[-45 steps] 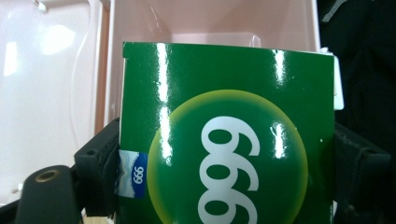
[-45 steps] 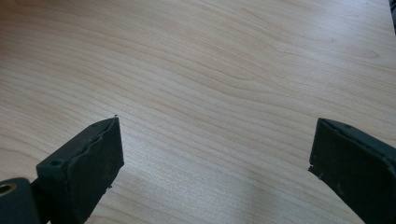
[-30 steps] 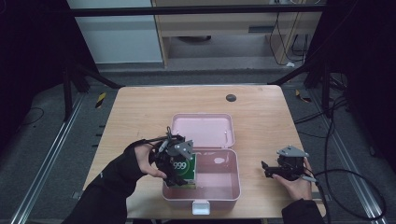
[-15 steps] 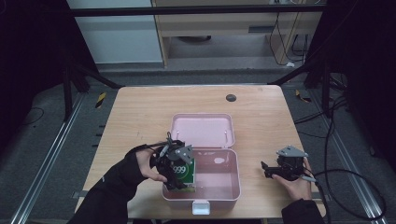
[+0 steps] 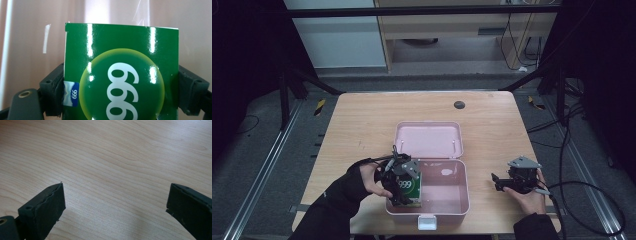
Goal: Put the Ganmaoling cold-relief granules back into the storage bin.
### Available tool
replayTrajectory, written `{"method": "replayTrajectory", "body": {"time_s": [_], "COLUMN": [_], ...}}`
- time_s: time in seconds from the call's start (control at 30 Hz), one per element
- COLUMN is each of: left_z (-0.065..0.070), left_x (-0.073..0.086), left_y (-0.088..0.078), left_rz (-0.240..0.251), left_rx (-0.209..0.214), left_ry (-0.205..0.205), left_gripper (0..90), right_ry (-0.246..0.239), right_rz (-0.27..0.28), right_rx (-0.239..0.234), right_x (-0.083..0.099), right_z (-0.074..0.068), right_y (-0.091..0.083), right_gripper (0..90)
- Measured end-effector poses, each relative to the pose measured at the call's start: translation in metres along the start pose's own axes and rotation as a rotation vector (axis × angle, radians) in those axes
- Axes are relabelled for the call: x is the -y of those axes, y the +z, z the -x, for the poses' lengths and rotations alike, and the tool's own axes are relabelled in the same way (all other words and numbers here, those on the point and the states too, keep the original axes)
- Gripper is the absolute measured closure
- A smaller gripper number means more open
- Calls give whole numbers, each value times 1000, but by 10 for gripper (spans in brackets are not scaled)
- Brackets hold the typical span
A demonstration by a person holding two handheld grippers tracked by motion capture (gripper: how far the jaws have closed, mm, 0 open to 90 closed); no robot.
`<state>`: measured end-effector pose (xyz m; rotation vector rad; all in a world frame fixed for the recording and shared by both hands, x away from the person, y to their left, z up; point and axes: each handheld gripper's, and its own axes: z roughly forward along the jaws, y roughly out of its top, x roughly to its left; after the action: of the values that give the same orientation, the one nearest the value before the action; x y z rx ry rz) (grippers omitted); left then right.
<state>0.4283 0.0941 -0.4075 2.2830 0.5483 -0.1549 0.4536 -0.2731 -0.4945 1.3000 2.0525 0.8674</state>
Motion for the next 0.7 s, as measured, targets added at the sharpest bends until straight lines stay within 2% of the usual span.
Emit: {"method": "replayTrajectory", "body": {"time_s": [0.17, 0.27, 0.33, 0.4, 0.5, 0.63, 0.7], "left_z": [-4, -5, -6, -7, -5, -6, -5], "left_x": [2, 5, 6, 4, 4, 2, 0], "left_y": [1, 4, 3, -1, -5, -14, -20], "left_rz": [-47, -44, -67, -77, -23, 16, 64], "left_rx": [-2, -7, -13, 1, -9, -20, -20], "left_ry": [63, 58, 84, 109, 69, 86, 72], "left_gripper": [134, 130, 110, 106, 101, 102, 106], "right_ry": [0, -2, -9, -9, -13, -13, -13], "right_rz": [-3, -4, -7, -8, -9, -9, -9], "right_rx": [2, 1, -1, 0, 1, 1, 3], "right_x": [0, 0, 0, 0, 0, 0, 0], "right_z": [0, 0, 0, -1, -1, -1, -1], "right_y": [0, 0, 0, 1, 1, 1, 1], "right_gripper": [20, 17, 16, 15, 14, 14, 14]}}
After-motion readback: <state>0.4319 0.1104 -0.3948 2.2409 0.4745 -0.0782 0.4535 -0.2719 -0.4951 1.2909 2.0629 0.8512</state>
